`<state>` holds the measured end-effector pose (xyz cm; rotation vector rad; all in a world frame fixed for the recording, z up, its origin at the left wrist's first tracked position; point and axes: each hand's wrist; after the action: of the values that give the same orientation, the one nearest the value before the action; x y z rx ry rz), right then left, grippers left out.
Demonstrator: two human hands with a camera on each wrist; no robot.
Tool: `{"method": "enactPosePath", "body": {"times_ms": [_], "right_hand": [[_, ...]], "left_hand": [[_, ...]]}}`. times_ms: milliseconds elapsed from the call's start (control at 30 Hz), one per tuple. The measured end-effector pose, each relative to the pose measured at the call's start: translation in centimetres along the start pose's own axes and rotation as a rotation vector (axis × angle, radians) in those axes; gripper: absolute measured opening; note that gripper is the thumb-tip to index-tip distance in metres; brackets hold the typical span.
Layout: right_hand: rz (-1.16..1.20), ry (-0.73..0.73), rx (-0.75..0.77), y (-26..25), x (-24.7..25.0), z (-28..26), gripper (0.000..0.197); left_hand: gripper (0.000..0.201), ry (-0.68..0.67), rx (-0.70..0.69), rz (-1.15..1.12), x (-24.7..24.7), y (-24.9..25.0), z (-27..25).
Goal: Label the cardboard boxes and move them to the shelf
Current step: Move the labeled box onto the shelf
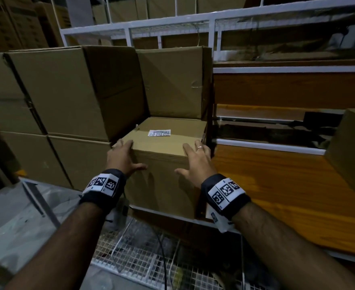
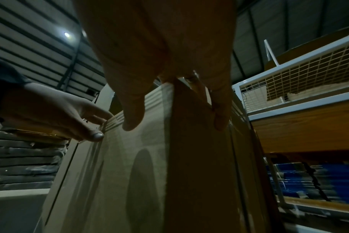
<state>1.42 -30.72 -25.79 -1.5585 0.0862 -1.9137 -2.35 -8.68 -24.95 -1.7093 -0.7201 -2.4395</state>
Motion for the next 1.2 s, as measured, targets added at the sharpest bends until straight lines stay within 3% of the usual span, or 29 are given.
{"method": "enactPosePath", "body": {"times_ms": [233, 367, 500, 833, 1200], "right_hand": [[-0.152, 0.066, -0.018, 0.6, 0.2, 0.2, 0.077], [-0.243, 0.028, 0.044, 0.3, 0.5, 0.6, 0.079], [-0.304, 0.001, 0.069, -0.3, 0.2, 0.6, 0.085], [-0.449, 0.045, 0.082, -1.6, -0.1, -0.3, 0.078], [-0.475, 0.058, 0.030, 1.2, 1.8, -3.4, 0.081]], "left_hand": [[0.088, 0.081, -0.097, 0.000, -0.7, -0.3, -0.3], [0.098, -0.043, -0.251, 0.183, -0.2, 0.6, 0.9], [0.110, -0.115, -0.260, 0.286, -0.4, 1.2, 0.8], [0.101, -0.029, -0.297, 0.211, -1.0, 1.1, -0.6], [0.095, 0.032, -0.381, 0.149, -2.3, 4.1, -4.4]]}}
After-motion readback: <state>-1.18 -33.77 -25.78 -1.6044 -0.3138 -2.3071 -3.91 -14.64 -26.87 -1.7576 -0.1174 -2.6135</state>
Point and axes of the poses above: each hand's wrist, its own z-axis towards the middle knuckle, its own x-axis out of the back of the hand, y = z × x, and after that the axes turned 1 degree about z, right-handed
